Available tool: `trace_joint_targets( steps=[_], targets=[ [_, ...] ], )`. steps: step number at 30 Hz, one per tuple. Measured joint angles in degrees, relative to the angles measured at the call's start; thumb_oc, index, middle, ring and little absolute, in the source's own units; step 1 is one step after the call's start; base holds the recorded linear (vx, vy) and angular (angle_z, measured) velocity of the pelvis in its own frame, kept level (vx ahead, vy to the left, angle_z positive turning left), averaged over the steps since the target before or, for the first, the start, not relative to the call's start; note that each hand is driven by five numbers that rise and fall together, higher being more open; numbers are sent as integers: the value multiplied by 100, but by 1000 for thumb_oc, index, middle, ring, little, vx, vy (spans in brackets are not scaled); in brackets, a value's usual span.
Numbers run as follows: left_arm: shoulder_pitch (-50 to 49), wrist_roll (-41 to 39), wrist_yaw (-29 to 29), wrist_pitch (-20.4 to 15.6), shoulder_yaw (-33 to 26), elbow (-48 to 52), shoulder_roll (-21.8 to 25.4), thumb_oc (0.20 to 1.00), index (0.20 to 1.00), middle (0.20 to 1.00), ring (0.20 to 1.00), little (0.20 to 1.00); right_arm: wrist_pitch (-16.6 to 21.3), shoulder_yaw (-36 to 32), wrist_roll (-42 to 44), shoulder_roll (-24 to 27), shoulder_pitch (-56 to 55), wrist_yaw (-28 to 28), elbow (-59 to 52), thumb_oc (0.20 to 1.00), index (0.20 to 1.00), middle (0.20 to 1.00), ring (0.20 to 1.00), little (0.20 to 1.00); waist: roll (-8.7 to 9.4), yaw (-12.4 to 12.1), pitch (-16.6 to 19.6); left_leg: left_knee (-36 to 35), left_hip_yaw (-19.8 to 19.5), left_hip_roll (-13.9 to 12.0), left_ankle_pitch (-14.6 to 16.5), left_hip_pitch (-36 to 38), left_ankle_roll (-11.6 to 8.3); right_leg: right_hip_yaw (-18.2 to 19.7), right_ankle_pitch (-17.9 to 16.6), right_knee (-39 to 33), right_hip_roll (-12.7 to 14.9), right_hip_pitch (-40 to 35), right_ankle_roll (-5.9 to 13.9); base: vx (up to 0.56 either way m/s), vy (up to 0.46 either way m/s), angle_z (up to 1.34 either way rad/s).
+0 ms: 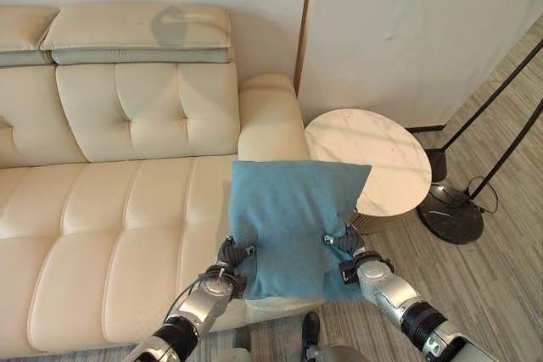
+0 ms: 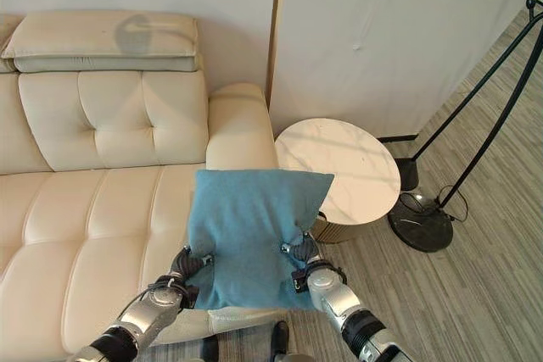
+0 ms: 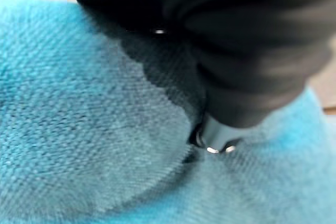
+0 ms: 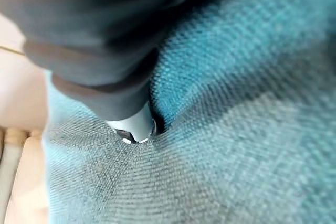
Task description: Pick up all the scattered cushions and arrange them neatly on the sofa.
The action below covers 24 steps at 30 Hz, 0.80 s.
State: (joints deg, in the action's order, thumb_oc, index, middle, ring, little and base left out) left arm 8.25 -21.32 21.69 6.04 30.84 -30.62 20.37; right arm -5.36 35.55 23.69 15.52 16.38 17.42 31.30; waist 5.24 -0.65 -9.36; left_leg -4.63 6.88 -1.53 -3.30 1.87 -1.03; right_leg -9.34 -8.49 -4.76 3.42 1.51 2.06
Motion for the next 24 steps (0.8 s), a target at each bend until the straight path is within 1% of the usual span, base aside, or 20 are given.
trace_joint_targets(
  steps=[1,2,4,5,6,7,8,9,10,11,12,13,15,16,17,18,20,21,22,24],
  targets=[
    [-194,10,42,18,-167,233,91,200,200,200,200,200,-13,41,2,-20,-10,-5,-161,200,200,200,200,200,6,-62,-3,0,76,-5,2,-8,4,67,-47,2,7,55,21,-258,35,-36],
    [-381,24,94,19,-392,400,138,200,200,200,200,200,-5,113,2,-60,-5,-23,-279,200,200,200,200,200,25,-143,-15,19,189,9,-5,-45,52,172,-130,8,26,130,65,-178,17,-36],
    [-564,59,140,17,-600,610,211,200,200,200,200,200,-5,221,0,-142,80,-53,-299,200,200,200,200,200,15,-169,-69,32,314,-56,-7,-90,117,150,-249,84,24,250,200,-129,-14,-26],
    [-603,62,162,17,-649,646,226,200,200,200,200,200,-5,223,0,-172,75,-64,-323,200,200,200,200,200,26,-178,-74,11,319,-56,-8,-89,122,125,-212,107,42,271,205,-108,-69,-5],
    [-634,91,193,19,-724,684,224,200,200,200,200,200,-12,213,-2,-193,84,-99,-358,200,200,200,200,200,-91,-198,-158,28,300,-114,-88,-154,209,21,225,425,66,303,250,-40,-98,21],
    [-822,224,248,11,-866,1095,263,200,200,200,200,200,-31,207,-2,-118,79,-135,-601,200,200,200,200,200,-154,-288,-185,39,231,-290,-141,-153,196,-172,934,1671,74,430,187,-46,-127,27],
    [-886,231,273,6,-861,1250,360,200,200,200,200,200,-33,182,-5,-88,86,-162,-745,200,200,200,200,200,-196,-394,-202,57,189,-326,-177,-188,143,-162,1207,1940,102,324,283,-52,-135,21],
    [-909,230,285,7,-867,1297,403,200,200,200,200,200,-33,172,-6,-50,83,-172,-910,200,200,200,200,200,-158,-475,-186,60,122,-324,-196,-193,114,-71,1386,1880,110,110,401,-109,-157,17],
    [-956,230,306,7,-874,1314,410,200,200,200,200,200,-32,158,-8,-44,87,-180,-1045,200,200,200,200,200,-133,-500,-169,61,58,-300,-215,-192,86,58,1483,1585,107,-171,491,-86,-108,24],
    [-1009,229,311,7,-883,1353,412,200,200,200,200,200,-31,145,-11,-43,94,-180,-1165,200,200,200,200,200,-128,-532,-168,62,23,-273,-239,-194,53,187,1550,1273,94,-405,507,-250,-231,26],
    [-1115,229,313,6,-884,1369,338,200,200,200,200,200,1,149,-43,-19,102,-185,-1342,200,200,200,200,200,-215,-597,-174,48,-14,-271,-281,-202,0,269,1266,585,-24,-712,128,-281,-241,13],
    [-1182,228,318,7,-889,1374,303,200,200,200,200,200,5,175,-57,-6,105,-193,-1422,200,200,200,200,200,-275,-632,-172,57,-19,-331,-338,-212,-54,274,1144,357,-141,-851,114,-388,-326,8],
    [-1266,228,325,6,-906,1431,290,200,200,200,200,200,13,175,-56,25,86,-201,-1606,200,200,200,200,200,-267,-684,-167,119,-28,-414,-382,-312,-116,269,992,-9,-260,-949,64,-368,-281,23],
    [-1250,227,326,5,-892,1477,224,200,200,200,200,200,80,166,-49,196,54,-202,-1846,200,200,200,200,200,-289,-611,-172,298,-249,-454,-475,-603,-241,85,926,18,-385,-921,-45,-404,-264,65],
    [-1253,225,327,5,-880,1519,178,200,200,200,200,200,126,164,-37,278,43,-205,-1883,200,200,200,200,200,-282,-573,-178,310,-339,-488,-497,-650,-265,1,930,10,-430,-928,-72,-374,-206,77],
    [-1279,223,327,5,-833,1571,162,200,200,200,200,200,133,153,-8,301,45,-204,-1878,200,200,200,200,200,-287,-609,-180,324,-417,-529,-546,-685,-321,-70,925,10,-502,-944,-84,-359,-165,55],
    [-1293,222,327,5,-835,1662,67,200,200,200,200,200,164,126,0,405,34,-204,-1879,200,200,200,200,200,-313,-541,-196,372,-602,-539,-747,-858,-390,-355,937,6,-576,-943,-101,-214,-85,71],
    [-1293,220,328,5,-832,1712,46,200,200,200,200,200,162,91,2,436,33,-204,-1879,200,200,200,200,200,-330,-464,-215,312,-660,-538,-862,-903,-454,-515,974,-2,-566,-944,-163,-252,-84,92],
    [-1296,219,328,5,-838,1714,14,200,200,200,200,200,162,80,5,460,50,-204,-1879,200,200,200,200,200,-490,-483,-291,211,-648,-585,-986,-877,-431,-689,1040,18,-722,-976,-219,-314,-99,77],
    [-1298,218,355,4,-852,1753,5,200,200,200,200,200,163,84,5,460,81,-205,-1879,200,200,200,200,200,-691,-502,-363,109,-670,-696,-1095,-882,-492,-808,1105,200,-835,-903,-351,-221,-65,41]
  ],
)
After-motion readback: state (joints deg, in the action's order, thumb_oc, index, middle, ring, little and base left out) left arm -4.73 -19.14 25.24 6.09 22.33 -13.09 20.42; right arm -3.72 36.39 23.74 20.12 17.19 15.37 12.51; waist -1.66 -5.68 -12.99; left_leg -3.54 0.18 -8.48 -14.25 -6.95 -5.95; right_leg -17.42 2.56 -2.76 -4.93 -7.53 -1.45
